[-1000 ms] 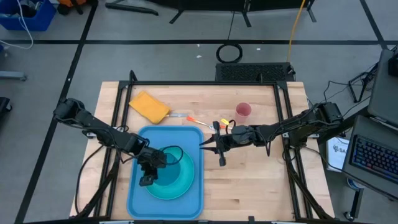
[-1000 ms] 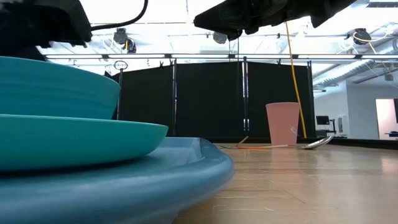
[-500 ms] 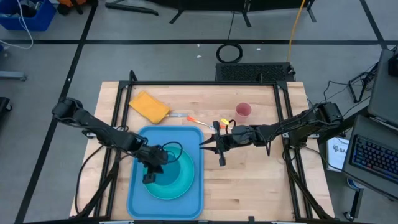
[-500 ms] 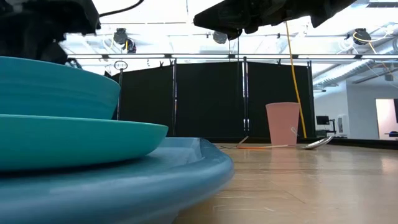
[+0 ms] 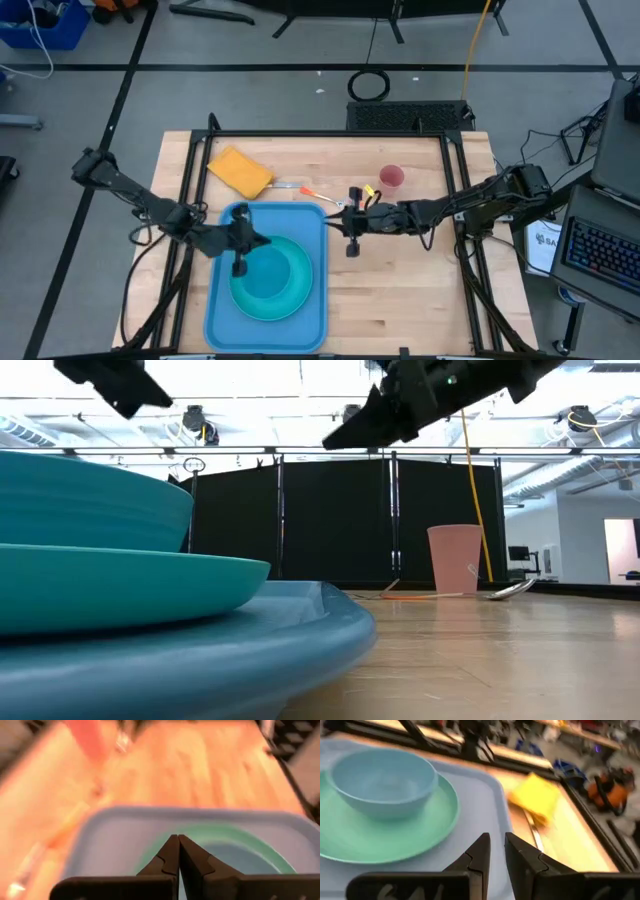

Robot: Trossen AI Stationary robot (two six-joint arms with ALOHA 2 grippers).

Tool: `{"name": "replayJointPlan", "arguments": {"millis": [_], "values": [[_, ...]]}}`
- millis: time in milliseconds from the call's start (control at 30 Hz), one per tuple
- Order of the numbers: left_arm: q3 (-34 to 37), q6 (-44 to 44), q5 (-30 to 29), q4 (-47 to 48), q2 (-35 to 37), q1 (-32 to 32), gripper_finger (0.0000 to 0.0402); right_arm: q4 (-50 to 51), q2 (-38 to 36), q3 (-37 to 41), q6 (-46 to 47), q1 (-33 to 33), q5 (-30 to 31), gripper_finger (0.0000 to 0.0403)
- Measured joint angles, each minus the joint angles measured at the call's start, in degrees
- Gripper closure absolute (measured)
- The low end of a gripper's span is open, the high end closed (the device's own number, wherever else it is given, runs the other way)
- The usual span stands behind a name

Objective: Set up tray
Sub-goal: Put the pink cup to the bottom right of the green plate on the blue serving tray

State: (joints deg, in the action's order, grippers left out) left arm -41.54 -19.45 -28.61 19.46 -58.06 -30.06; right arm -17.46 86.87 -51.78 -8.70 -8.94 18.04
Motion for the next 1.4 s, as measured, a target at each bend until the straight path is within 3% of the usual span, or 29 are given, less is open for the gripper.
{"name": "replayJointPlan", "arguments": {"millis": [133,367,500,733,967,1400], "values": [[0.0,1.0,-9.1,-2.2,0.3,-2.4,0.0396,10.0,0.0,-3.7,4.9,2.3,1.7,0.0355],[0.0,-0.3,-14.5,-3.5,-1.4,-4.9,0.0396,35.2,-0.2,-12.2,13.8,7.6,1.4,0.0354],[0.0,-0.7,-16.7,-3.5,-2.7,-5.8,0.0396,44.0,-0.9,-15.2,17.4,10.5,1.0,0.0336],[0.0,-2.2,-17.0,-3.8,-3.5,-6.0,0.0396,54.3,-3.8,-16.3,25.3,17.3,-6.1,0.0272],[0.0,-1.9,-17.0,-5.9,-3.5,-6.0,0.0396,61.6,-4.3,-16.3,26.7,23.3,-6.2,0.0216],[0.0,-1.4,-16.9,-6.0,-3.5,-6.0,0.0396,66.1,-4.0,-16.2,27.6,28.1,-9.1,0.0211]]}}
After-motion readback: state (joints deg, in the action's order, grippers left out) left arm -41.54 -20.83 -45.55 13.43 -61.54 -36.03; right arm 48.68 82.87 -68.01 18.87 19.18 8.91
